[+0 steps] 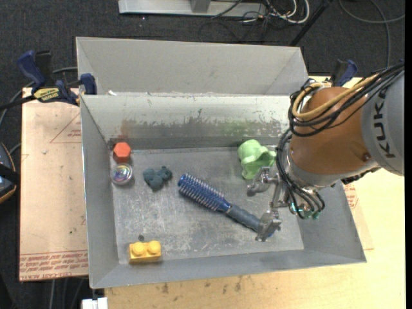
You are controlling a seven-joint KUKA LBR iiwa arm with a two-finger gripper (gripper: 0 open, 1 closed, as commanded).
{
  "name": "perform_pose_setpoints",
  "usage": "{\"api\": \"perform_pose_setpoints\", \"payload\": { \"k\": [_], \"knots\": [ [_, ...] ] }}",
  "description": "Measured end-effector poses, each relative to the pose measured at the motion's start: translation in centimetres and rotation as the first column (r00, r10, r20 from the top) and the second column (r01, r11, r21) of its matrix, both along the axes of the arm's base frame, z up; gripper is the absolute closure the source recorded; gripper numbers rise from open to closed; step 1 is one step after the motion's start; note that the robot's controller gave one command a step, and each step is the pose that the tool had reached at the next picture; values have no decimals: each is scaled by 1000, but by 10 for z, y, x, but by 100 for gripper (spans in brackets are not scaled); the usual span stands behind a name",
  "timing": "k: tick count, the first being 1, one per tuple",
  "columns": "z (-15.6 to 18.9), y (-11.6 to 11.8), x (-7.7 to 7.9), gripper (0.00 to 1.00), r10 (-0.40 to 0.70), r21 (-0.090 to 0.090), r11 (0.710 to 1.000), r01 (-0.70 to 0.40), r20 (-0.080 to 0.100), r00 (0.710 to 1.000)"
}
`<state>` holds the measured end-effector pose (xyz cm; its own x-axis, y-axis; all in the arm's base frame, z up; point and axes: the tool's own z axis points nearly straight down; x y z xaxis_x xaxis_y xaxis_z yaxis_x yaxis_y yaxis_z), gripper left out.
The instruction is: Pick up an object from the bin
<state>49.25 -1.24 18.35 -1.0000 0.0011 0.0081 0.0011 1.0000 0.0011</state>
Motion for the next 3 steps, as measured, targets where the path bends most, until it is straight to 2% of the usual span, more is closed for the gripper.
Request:
{"api": "perform_pose_setpoints", "payload": {
  "k": [1,2,3],
  "knots": [
    [-113,30,54,0,88,-1,996,-88,13,996],
    [-107,29,55,100,87,-1,996,-87,19,996],
    [36,21,59,100,191,-2,982,-191,17,981]
  ]
}}
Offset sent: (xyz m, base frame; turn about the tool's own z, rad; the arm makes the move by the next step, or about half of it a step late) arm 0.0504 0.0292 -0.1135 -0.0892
